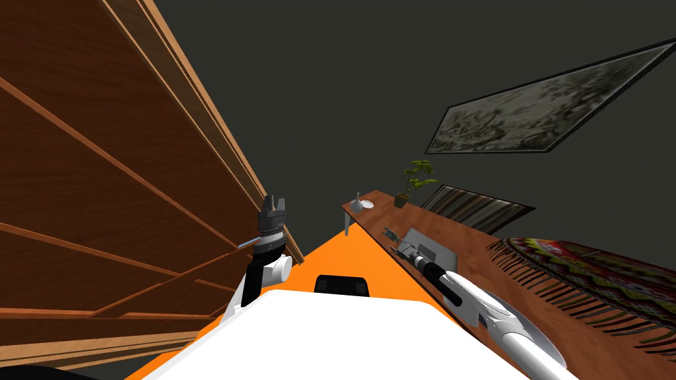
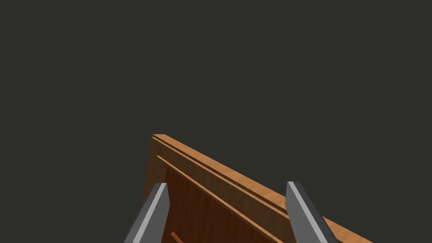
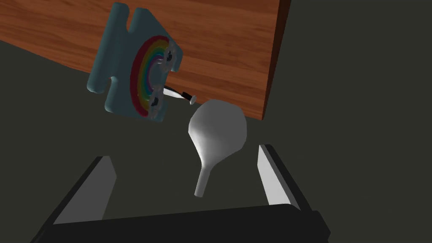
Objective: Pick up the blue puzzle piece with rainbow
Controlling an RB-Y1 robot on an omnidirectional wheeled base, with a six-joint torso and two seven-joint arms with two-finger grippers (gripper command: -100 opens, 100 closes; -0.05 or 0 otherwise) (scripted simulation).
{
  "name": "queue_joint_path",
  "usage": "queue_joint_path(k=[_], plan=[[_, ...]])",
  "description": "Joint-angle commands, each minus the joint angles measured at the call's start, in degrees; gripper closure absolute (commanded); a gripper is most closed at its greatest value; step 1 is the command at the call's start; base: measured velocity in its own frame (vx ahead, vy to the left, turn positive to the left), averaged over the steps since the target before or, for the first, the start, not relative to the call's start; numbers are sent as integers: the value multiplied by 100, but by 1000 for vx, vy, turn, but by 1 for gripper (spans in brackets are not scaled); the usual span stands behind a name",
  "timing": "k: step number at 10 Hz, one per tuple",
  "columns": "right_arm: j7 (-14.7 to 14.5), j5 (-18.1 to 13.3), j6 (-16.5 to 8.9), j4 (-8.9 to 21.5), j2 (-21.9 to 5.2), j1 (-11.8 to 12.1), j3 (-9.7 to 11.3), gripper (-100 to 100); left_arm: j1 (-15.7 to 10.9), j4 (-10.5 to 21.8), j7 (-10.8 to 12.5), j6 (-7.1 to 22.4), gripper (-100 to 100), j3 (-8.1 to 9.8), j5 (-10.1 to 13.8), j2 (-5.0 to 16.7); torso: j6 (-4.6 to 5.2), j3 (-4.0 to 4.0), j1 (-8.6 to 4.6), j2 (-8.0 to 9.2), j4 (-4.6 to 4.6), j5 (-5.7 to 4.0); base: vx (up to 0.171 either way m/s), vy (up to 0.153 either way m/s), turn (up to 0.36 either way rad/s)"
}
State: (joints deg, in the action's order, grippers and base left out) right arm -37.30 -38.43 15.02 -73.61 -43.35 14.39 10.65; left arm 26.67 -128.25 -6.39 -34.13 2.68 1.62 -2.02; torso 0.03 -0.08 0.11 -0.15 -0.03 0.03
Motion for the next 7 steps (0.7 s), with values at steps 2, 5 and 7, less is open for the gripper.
queue_joint_path(k=[2, 5, 7], plan=[[-108, -169, -113, 257, -277, -131, 74, -100, 0, 0, 0, 0, 0, 0, 0, 0, 0, 0, 1, 0, 0, 0, 48, 41, 39], [-219, -364, -225, 649, -598, -371, 160, -100, 0, 0, 0, 0, 0, 0, 0, 0, 0, -2, 2, -4, 0, 0, 53, 38, 34], [-230, -369, -217, 661, -616, -367, 146, -100, 0, 0, 0, 0, 0, 0, 0, 0, 0, -4, -1, -7, -1, 0, 46, 23, 14]])
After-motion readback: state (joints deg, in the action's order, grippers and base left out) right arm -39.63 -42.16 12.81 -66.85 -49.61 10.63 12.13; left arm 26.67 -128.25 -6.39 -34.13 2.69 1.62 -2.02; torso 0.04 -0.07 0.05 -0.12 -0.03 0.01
